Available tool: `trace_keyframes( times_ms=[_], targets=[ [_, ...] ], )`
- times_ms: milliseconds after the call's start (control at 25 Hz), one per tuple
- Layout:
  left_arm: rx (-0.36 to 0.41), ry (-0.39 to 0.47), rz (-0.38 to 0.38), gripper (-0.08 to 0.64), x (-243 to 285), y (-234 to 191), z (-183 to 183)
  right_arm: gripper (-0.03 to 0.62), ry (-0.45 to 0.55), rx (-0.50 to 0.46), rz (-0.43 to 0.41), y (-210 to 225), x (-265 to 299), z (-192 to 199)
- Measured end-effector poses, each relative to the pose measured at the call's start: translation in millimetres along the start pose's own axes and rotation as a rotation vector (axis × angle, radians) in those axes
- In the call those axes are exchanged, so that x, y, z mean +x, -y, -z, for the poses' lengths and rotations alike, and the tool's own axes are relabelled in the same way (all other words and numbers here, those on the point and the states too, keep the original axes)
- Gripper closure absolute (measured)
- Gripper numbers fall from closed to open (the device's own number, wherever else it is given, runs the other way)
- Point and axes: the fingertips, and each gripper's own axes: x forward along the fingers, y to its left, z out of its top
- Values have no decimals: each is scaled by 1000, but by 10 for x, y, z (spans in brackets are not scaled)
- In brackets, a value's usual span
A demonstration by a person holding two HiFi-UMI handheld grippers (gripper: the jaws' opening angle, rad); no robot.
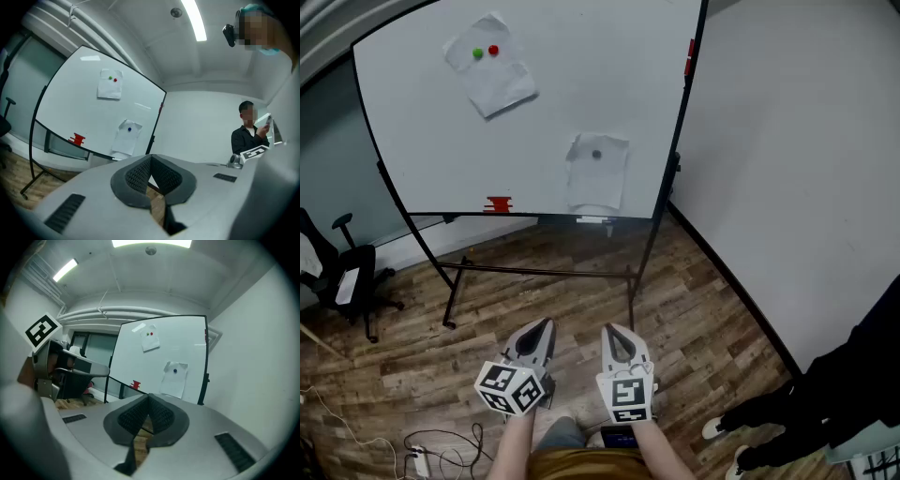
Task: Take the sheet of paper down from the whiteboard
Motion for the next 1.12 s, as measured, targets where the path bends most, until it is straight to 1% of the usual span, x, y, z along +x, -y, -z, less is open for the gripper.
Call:
trace_keyframes(
  times_ms=[80,240,360,440,560,680,720,800,920,1000,1120],
  targets=[
    [2,0,2,535,-69,20,2,581,-1,3,7,-19,-46,-9],
    [-22,-13,12,535,-83,43,66,581,-4,17,-4,-49,-78,-7],
    [23,-45,43,535,49,110,30,581,14,42,6,8,-122,-56],
    [40,-43,47,535,151,121,-85,581,38,76,19,78,-132,-94],
    [55,-16,-6,535,147,75,-195,577,51,115,13,117,-134,-79],
    [69,-22,-61,535,66,4,-140,485,51,130,17,157,-104,-90],
    [73,-22,-72,534,51,-24,-128,468,52,130,18,171,-81,-107],
    [69,-7,-84,528,54,-68,-142,465,51,130,20,206,-26,-125],
    [64,18,-95,462,161,-144,-213,465,50,119,26,296,101,-106],
    [75,20,-98,446,308,-221,-238,462,57,108,27,382,253,-75],
    [75,12,-90,442,600,-367,-219,456,55,114,33,564,577,-17]
  ],
)
